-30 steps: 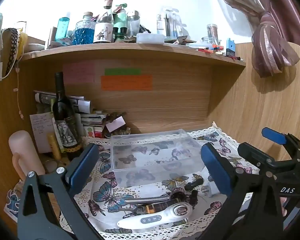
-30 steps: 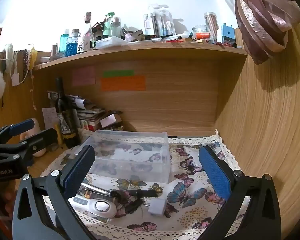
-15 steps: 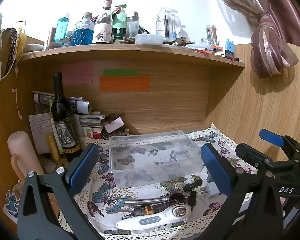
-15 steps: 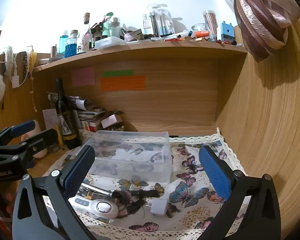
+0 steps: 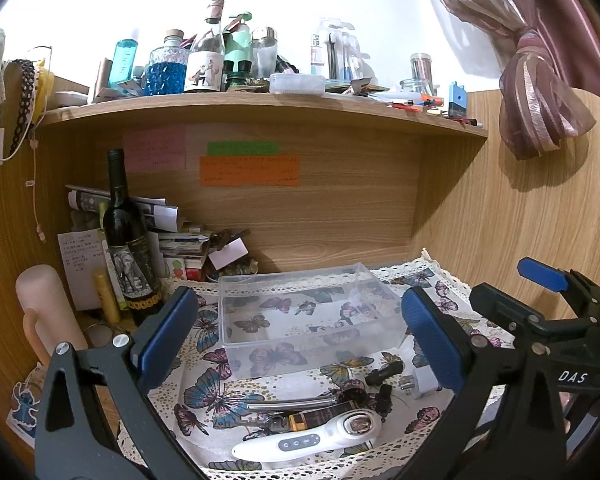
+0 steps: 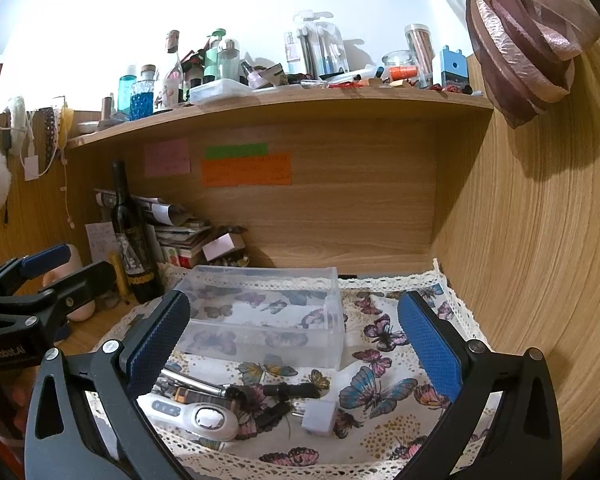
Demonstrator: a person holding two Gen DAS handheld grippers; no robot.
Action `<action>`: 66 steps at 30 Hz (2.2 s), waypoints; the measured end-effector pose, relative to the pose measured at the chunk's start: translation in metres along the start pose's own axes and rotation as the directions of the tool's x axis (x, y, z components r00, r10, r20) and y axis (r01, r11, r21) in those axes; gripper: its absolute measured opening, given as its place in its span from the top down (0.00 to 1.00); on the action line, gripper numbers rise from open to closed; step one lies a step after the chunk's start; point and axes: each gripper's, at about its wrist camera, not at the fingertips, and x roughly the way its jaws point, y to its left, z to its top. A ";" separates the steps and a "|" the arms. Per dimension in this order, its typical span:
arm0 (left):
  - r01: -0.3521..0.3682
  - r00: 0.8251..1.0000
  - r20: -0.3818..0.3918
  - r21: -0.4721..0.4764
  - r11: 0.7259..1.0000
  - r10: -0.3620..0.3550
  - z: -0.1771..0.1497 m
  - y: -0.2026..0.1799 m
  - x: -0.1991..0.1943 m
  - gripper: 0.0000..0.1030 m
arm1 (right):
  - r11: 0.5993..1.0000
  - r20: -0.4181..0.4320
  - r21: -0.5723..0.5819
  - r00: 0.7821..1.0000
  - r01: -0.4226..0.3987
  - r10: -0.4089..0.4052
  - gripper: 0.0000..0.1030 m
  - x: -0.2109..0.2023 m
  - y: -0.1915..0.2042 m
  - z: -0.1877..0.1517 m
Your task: Organize rigid objects
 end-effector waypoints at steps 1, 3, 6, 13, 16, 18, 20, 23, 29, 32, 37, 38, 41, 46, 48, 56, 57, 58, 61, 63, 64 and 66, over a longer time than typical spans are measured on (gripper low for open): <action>0.001 1.000 0.001 -0.001 1.000 -0.001 0.000 0.001 0.000 0.00 | 1.000 0.000 0.001 1.000 -0.001 0.001 0.00 0.000 0.000 0.000; 0.003 1.000 0.003 -0.003 1.000 -0.003 0.001 0.002 -0.001 0.00 | 1.000 0.000 0.001 1.000 0.000 0.000 0.00 0.000 0.000 0.000; 0.002 1.000 0.005 -0.003 1.000 -0.002 0.002 0.003 -0.002 0.00 | 1.000 -0.001 0.002 1.000 -0.001 0.001 0.00 0.000 0.001 0.000; -0.001 1.000 0.002 0.001 1.000 0.001 0.003 -0.002 -0.001 0.00 | 1.000 -0.001 0.003 1.000 -0.001 0.001 0.00 0.000 0.000 0.001; 0.001 1.000 0.003 0.003 1.000 -0.001 0.003 -0.002 -0.001 0.00 | 1.000 -0.002 0.005 1.000 -0.001 0.001 0.00 0.000 0.000 0.001; 0.002 1.000 0.003 0.003 1.000 -0.002 0.003 -0.002 -0.001 0.00 | 1.000 -0.001 0.003 1.000 0.000 0.000 0.00 0.000 0.000 0.000; 0.001 1.000 0.004 0.005 1.000 -0.002 0.004 -0.003 -0.001 0.00 | 1.000 -0.001 0.004 1.000 -0.002 0.002 0.00 0.000 0.000 0.000; 0.002 1.000 0.003 0.004 1.000 -0.002 0.004 -0.003 -0.002 0.00 | 1.000 0.000 0.003 1.000 -0.002 0.002 0.00 0.000 0.000 0.000; 0.002 1.000 0.002 0.004 1.000 -0.003 0.003 -0.005 -0.001 0.00 | 1.000 0.001 0.002 1.000 -0.002 0.002 0.00 0.001 0.000 0.000; 0.007 1.000 0.001 0.005 1.000 -0.007 0.004 -0.006 -0.001 0.00 | 1.000 0.000 0.002 1.000 -0.001 0.001 0.00 0.001 0.001 0.000; 0.003 1.000 0.002 0.008 1.000 -0.003 0.003 -0.006 0.000 0.00 | 1.000 0.000 0.002 1.000 -0.002 0.002 0.00 0.001 0.000 0.000; 0.001 1.000 -0.001 0.012 1.000 -0.001 0.003 -0.006 0.001 0.00 | 1.000 0.000 0.003 1.000 -0.002 0.002 0.00 0.001 0.000 0.000; 0.008 1.000 -0.023 0.014 1.000 -0.008 -0.001 -0.006 0.006 0.00 | 1.000 -0.003 -0.001 1.000 -0.019 0.019 0.00 0.001 0.000 -0.001; 0.017 0.997 -0.075 -0.009 1.000 -0.018 -0.010 0.004 0.019 0.00 | 1.000 -0.029 -0.001 0.999 -0.031 0.031 0.00 0.008 -0.001 -0.006; 0.017 0.995 -0.101 -0.014 1.000 -0.018 -0.016 0.009 0.025 0.08 | 1.000 -0.043 -0.003 0.999 -0.026 0.026 0.03 0.013 -0.002 -0.010; 0.009 0.964 -0.265 -0.001 1.000 -0.009 -0.053 0.023 0.053 0.29 | 1.000 -0.185 0.018 0.983 -0.018 0.021 0.29 0.039 -0.019 -0.036; 0.016 0.956 -0.293 -0.002 1.000 -0.016 -0.060 0.024 0.057 0.30 | 1.000 -0.204 0.022 0.979 -0.017 0.021 0.30 0.042 -0.022 -0.040; 0.023 0.950 -0.313 -0.004 1.000 -0.023 -0.064 0.024 0.059 0.30 | 1.000 -0.225 0.027 0.974 -0.015 0.021 0.31 0.045 -0.024 -0.045; 0.069 0.923 -0.378 -0.009 0.998 -0.068 -0.082 0.020 0.067 0.31 | 0.999 -0.284 0.040 0.959 -0.008 0.019 0.32 0.054 -0.032 -0.059; 0.094 0.913 -0.400 0.006 0.996 -0.084 -0.091 0.014 0.069 0.31 | 0.999 -0.316 0.052 0.948 -0.011 0.027 0.32 0.058 -0.035 -0.066; 0.113 0.907 -0.411 0.018 0.993 -0.095 -0.096 0.010 0.069 0.31 | 0.998 -0.329 0.054 0.944 -0.013 0.030 0.32 0.059 -0.036 -0.068; 0.148 0.894 -0.433 0.044 0.988 -0.115 -0.105 0.001 0.070 0.31 | 0.999 -0.355 0.051 0.935 -0.011 0.028 0.32 0.063 -0.036 -0.075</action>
